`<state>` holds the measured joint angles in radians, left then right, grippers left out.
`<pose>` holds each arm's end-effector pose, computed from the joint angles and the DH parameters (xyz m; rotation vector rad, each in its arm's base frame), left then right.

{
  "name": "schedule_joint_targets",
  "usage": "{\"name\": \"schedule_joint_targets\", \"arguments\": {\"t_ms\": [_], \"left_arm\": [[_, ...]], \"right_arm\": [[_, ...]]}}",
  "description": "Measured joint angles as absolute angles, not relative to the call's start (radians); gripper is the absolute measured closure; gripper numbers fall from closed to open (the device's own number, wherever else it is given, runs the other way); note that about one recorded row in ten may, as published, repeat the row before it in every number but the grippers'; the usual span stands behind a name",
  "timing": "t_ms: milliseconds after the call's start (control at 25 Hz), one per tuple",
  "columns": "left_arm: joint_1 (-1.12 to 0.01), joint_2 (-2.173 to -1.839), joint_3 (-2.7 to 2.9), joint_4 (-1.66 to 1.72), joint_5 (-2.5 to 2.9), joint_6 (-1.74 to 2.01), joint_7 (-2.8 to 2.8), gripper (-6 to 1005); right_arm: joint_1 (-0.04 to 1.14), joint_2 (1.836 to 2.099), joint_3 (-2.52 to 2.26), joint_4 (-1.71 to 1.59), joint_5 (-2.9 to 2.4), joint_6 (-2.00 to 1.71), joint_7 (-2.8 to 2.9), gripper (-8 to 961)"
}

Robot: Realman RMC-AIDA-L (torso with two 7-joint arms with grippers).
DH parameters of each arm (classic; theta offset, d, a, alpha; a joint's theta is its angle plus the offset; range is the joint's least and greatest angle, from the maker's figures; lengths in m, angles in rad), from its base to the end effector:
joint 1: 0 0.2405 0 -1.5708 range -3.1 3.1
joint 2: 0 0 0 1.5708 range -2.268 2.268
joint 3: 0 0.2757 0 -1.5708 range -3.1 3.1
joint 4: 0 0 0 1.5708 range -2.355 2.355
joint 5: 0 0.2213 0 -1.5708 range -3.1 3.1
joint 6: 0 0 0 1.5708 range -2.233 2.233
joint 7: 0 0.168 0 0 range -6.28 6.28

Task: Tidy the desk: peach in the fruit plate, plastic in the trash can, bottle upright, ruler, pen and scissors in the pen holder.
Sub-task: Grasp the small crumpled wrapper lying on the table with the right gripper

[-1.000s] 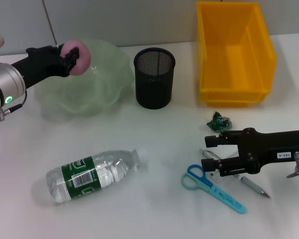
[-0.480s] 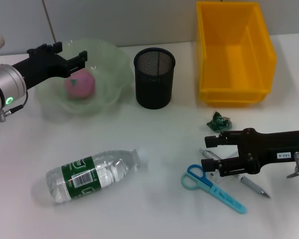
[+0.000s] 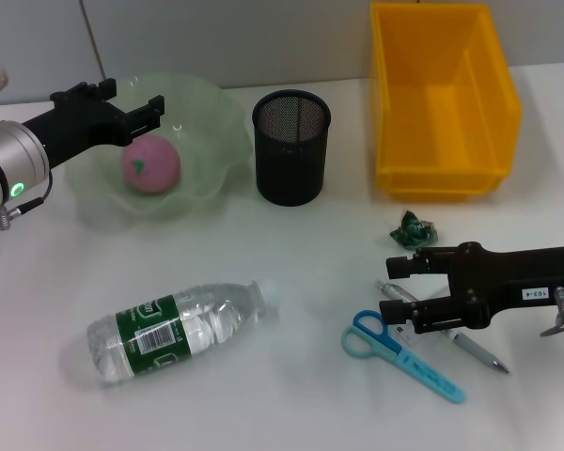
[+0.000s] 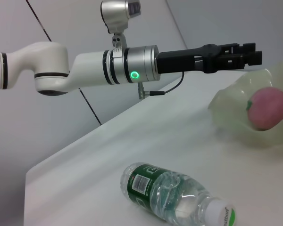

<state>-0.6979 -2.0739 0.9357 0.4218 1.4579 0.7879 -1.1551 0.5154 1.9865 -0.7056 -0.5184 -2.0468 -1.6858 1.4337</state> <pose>-0.2640 0.4721 -0.0440 -2.1837 -0.6447 -0.5522 0.2981 0.3237 -0.0216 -2.8564 0.8300 0.7073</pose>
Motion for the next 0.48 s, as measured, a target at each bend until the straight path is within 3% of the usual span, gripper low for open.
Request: {"name": "schedule_joint_targets", "arguments": {"t_ms": [480], "left_arm": [[-0.698, -2.074, 0.936, 0.422, 1.457, 0.791, -1.155, 232]], "right_arm": [[0.515, 1.986, -0.706, -0.519, -2.047, -1.686, 1.430, 139]]}}
